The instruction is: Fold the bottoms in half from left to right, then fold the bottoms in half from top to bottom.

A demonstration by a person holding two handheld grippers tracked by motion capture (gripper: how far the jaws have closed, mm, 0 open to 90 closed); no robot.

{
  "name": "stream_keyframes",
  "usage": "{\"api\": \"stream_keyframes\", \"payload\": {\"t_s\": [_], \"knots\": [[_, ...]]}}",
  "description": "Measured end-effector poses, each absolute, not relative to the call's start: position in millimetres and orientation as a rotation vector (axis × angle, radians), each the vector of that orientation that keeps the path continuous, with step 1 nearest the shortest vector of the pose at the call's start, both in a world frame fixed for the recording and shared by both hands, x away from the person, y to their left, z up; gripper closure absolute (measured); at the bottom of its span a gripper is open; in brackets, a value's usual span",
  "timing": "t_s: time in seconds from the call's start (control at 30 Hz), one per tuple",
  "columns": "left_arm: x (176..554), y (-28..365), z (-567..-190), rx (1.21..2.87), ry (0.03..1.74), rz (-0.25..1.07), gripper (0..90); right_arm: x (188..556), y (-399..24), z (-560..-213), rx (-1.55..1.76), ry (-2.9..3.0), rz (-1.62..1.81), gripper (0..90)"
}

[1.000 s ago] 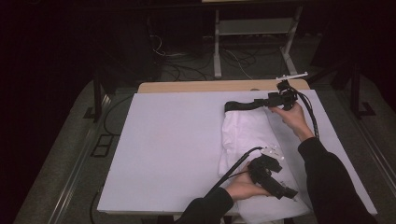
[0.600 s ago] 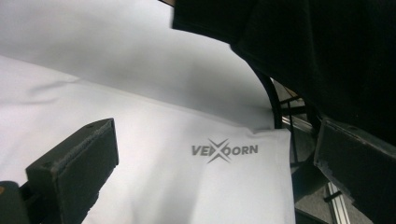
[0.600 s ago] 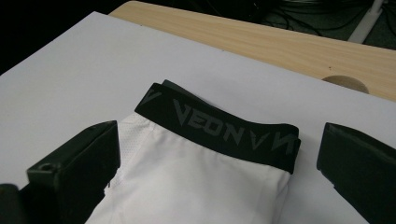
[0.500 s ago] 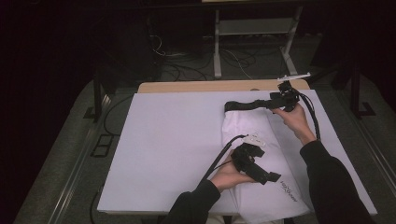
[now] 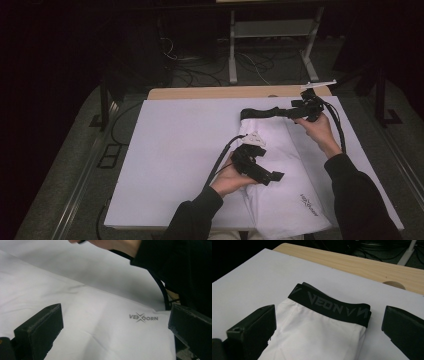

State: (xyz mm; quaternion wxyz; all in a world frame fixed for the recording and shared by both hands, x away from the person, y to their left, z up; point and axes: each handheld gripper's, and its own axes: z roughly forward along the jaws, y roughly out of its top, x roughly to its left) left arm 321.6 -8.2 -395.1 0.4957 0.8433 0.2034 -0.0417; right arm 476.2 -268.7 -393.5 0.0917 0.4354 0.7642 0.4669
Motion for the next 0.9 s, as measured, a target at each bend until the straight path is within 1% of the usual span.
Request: {"api": "stream_keyframes", "payload": {"t_s": [0.9], "knots": [[366.1,28.2,-374.5,1.997,0.569,-0.002,0.0,460.4,-273.1,-397.4,1.264,2.289,1.398,0.0]]}}
